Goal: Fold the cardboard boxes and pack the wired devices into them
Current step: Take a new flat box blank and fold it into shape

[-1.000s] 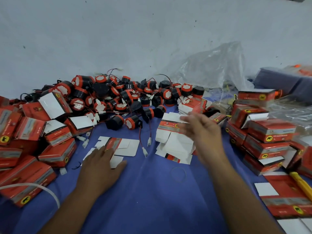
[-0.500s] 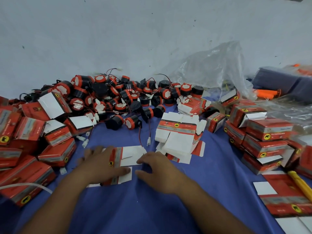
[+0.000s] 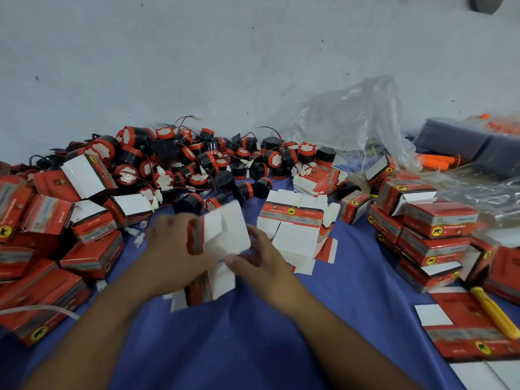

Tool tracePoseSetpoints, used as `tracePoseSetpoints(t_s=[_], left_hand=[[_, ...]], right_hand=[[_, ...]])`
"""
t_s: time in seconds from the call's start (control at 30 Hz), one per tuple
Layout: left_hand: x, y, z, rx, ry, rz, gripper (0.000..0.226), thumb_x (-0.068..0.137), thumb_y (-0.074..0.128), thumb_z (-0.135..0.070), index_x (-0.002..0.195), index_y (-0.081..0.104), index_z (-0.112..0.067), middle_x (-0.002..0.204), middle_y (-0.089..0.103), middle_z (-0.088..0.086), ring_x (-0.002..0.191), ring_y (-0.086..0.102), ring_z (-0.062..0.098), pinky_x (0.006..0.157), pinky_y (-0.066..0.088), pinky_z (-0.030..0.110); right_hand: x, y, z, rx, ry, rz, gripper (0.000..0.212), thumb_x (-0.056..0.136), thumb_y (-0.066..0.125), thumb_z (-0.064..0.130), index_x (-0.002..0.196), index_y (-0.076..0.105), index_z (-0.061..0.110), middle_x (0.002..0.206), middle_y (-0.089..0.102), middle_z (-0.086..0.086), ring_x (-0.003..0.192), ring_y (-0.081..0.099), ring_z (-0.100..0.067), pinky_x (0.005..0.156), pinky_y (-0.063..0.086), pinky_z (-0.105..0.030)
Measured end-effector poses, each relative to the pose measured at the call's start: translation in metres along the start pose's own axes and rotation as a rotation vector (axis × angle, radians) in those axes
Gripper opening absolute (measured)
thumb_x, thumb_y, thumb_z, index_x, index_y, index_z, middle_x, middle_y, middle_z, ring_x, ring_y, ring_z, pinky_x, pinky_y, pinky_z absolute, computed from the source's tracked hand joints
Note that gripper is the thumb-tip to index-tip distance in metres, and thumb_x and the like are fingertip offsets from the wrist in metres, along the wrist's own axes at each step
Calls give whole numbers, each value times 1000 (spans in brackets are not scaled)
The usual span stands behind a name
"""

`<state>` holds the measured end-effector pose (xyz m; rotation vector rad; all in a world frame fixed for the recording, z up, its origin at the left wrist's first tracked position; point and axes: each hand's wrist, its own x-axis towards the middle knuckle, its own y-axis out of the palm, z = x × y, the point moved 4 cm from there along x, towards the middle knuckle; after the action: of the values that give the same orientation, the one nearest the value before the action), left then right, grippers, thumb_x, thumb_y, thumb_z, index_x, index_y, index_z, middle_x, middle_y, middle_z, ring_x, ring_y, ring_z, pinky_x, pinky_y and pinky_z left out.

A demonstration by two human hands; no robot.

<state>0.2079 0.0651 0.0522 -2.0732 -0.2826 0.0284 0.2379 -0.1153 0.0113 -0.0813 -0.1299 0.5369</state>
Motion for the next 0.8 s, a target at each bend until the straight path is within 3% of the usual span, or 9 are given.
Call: tracePoseSetpoints(t_s=[0.1, 0.17, 0.23, 0.3, 0.43, 0.53, 0.63, 0.73, 0.8], left_hand=[[-3, -1, -18, -607, 93, -117, 38, 87, 67, -38, 122, 54, -39, 127, 55, -6, 110, 58, 13, 84, 53, 38], [-8, 8, -24, -995, 78, -121, 35, 94, 63, -26, 127, 59, -37, 130, 60, -7, 116, 61, 17, 88, 55, 42], [-13, 15, -30, -1228, 41, -162, 34, 88, 62, -32, 122, 64, -31, 125, 66, 0, 115, 63, 25, 85, 56, 43], [-17, 23, -36, -1380, 18, -151, 36, 82, 61, -35, 117, 67, -31, 120, 69, 3, 109, 67, 25, 73, 58, 35], [-21, 33, -43, -1435, 13, -110, 31, 95, 55, -19, 122, 64, -31, 111, 73, 1, 100, 72, 22, 67, 60, 30], [-18, 33, -38, -1377, -5, -146, 39, 97, 51, -2, 123, 63, -28, 104, 75, 2, 93, 73, 23, 65, 60, 33], [-14, 34, -37, -1274, -31, -155, 48, 91, 45, 10, 110, 68, -28, 96, 76, -1, 88, 74, 19, 62, 59, 30], [-13, 37, -39, -1139, -27, -117, 32, 95, 49, -3, 114, 67, -22, 90, 75, -7, 83, 72, 13, 59, 55, 24], [-16, 37, -40, -982, 73, -76, 25, 101, 51, -20, 120, 64, -29, 98, 74, -15, 92, 69, 6, 67, 53, 17]], right_hand=[[-2, 6, 5, 354, 23, 146, 37, 90, 67, 43, 125, 63, 32, 124, 69, -3, 113, 67, -21, 95, 55, -42], [-3, 5, 5, 354, 22, 162, 69, 86, 69, 55, 147, 45, 34, 144, 57, 2, 129, 57, -20, 107, 48, -49], [-5, 6, 2, 241, -1, 185, 91, 77, 72, 67, 153, 29, 45, 152, 43, 20, 139, 46, -8, 111, 45, -42], [-8, 11, 5, 140, -33, 224, 90, 73, 74, 69, 147, 25, 60, 143, 38, 43, 132, 41, 15, 103, 48, -20], [-8, 10, 6, 20, -82, 124, 83, 80, 80, 46, 140, 25, 64, 135, 40, 47, 117, 50, 18, 79, 48, -4], [-7, 4, 4, -16, -126, 32, 92, 74, 82, 53, 149, 28, 50, 145, 38, 30, 117, 50, 13, 78, 49, -7], [-5, 1, 5, 23, -156, -91, 79, 68, 77, 62, 138, 45, 44, 128, 54, 32, 114, 56, 10, 80, 52, -11], [2, -13, 3, 125, -158, -264, 45, 79, 71, 58, 119, 59, 40, 114, 68, 23, 110, 65, -1, 87, 58, -25], [6, -24, 0, 195, -80, -322, 47, 81, 65, 64, 116, 63, 32, 111, 72, 13, 106, 69, -11, 89, 60, -36]])
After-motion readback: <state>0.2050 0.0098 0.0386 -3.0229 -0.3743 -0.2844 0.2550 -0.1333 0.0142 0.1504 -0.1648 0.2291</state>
